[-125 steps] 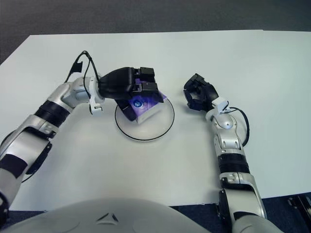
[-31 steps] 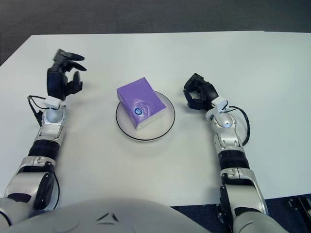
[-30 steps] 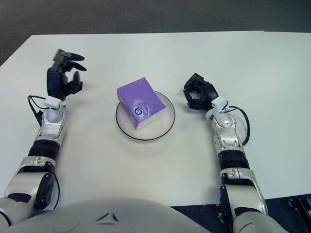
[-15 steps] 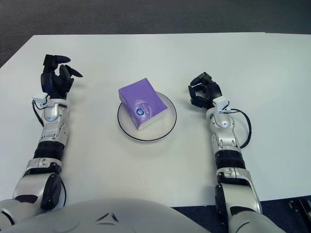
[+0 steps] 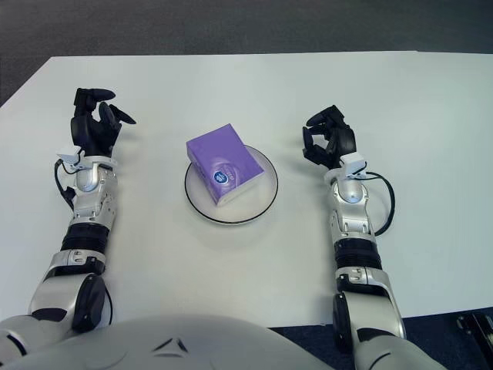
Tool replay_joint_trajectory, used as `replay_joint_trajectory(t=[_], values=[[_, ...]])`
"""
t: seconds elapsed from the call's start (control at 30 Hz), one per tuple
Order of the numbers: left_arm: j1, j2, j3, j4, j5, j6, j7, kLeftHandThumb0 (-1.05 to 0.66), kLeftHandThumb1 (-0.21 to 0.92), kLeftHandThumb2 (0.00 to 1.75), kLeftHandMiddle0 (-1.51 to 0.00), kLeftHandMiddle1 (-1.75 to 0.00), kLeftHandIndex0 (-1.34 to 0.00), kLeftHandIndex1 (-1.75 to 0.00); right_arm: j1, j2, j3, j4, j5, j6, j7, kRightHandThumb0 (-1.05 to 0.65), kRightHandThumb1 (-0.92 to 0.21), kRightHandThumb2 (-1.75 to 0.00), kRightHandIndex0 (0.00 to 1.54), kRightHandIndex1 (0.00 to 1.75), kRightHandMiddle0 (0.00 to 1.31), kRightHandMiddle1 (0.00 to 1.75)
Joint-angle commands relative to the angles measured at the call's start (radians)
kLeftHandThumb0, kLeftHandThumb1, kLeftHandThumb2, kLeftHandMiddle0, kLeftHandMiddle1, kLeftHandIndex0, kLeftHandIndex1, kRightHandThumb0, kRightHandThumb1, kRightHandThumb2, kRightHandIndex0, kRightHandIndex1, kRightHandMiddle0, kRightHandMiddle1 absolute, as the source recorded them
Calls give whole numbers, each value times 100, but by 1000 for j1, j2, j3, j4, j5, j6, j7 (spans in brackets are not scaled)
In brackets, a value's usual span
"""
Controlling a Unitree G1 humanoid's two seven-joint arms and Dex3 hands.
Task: Put the tissue paper into the plate.
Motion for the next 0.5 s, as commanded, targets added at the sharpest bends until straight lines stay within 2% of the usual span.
replay_joint_trajectory(t=[0.0,0.47], values=[[151,-86,-28,70,22,-8,-7,-35,89,54,-83,-175,-23,-175,145,167,2,34,44,-46,-24,-37,-78,-70,75,175,29,175],[177,-111,-61,81,28,18,-32,-35,87,58,-84,-175,-24,-175,149,177,-10,-21,34,-39,-50,-36,-80,-67,75,175,28,175]])
